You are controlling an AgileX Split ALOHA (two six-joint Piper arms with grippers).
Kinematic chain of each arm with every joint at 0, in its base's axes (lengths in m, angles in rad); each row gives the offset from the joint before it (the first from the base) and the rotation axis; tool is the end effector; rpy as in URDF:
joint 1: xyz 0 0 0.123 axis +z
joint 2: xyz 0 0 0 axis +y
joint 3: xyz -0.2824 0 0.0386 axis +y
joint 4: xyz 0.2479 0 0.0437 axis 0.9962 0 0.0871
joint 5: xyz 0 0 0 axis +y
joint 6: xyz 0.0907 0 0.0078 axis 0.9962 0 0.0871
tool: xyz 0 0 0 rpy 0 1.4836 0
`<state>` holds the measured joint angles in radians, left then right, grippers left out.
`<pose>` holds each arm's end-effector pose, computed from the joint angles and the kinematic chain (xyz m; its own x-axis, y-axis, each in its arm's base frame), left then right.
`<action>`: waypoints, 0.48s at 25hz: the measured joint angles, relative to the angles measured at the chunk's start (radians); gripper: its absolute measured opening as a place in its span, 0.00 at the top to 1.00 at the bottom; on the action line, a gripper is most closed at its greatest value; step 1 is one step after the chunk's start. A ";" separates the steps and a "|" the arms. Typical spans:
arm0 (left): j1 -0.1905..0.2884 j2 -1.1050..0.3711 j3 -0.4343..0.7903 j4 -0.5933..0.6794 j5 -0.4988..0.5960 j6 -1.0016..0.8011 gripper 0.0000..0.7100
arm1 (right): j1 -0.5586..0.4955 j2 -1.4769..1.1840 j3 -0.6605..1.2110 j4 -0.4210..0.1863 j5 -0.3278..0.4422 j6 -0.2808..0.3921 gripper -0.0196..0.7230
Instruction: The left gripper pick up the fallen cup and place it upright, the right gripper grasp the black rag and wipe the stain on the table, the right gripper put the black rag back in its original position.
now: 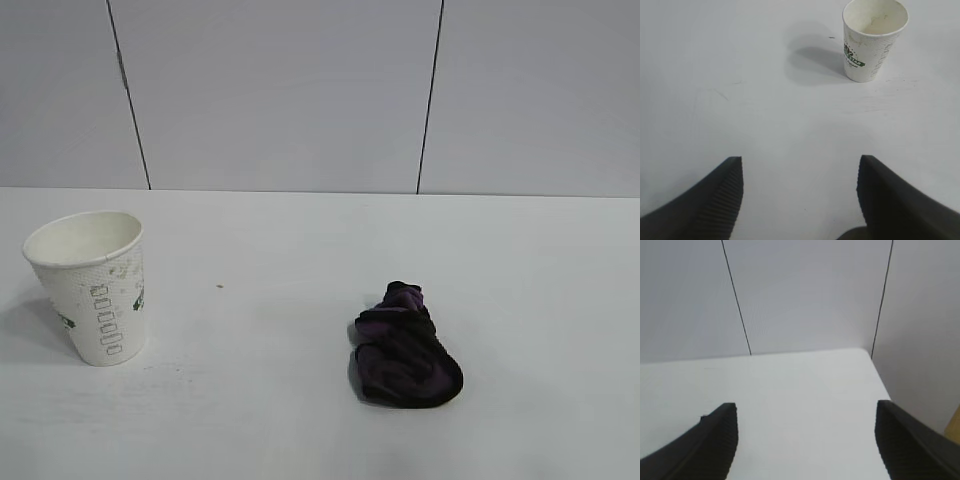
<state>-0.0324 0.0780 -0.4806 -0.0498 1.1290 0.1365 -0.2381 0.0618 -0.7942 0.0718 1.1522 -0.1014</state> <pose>0.0052 -0.0043 0.2665 -0.5840 0.1338 -0.8006 0.1365 0.9885 0.0656 -0.0360 0.0149 0.3475 -0.3282 0.0056 -0.9446 0.1519 0.9873 -0.0469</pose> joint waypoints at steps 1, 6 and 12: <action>0.000 0.000 0.000 0.000 0.000 0.000 0.33 | 0.006 -0.007 0.053 -0.006 -0.006 0.001 0.26; 0.000 0.000 0.000 0.000 0.000 0.000 0.33 | 0.048 -0.014 0.254 -0.037 -0.050 0.021 0.26; 0.000 0.000 0.000 0.000 0.000 0.000 0.33 | 0.134 -0.014 0.324 -0.064 -0.054 0.048 0.26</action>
<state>-0.0324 0.0780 -0.4806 -0.0498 1.1290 0.1365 -0.1043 0.0476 -0.4701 0.0080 1.0982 -0.0530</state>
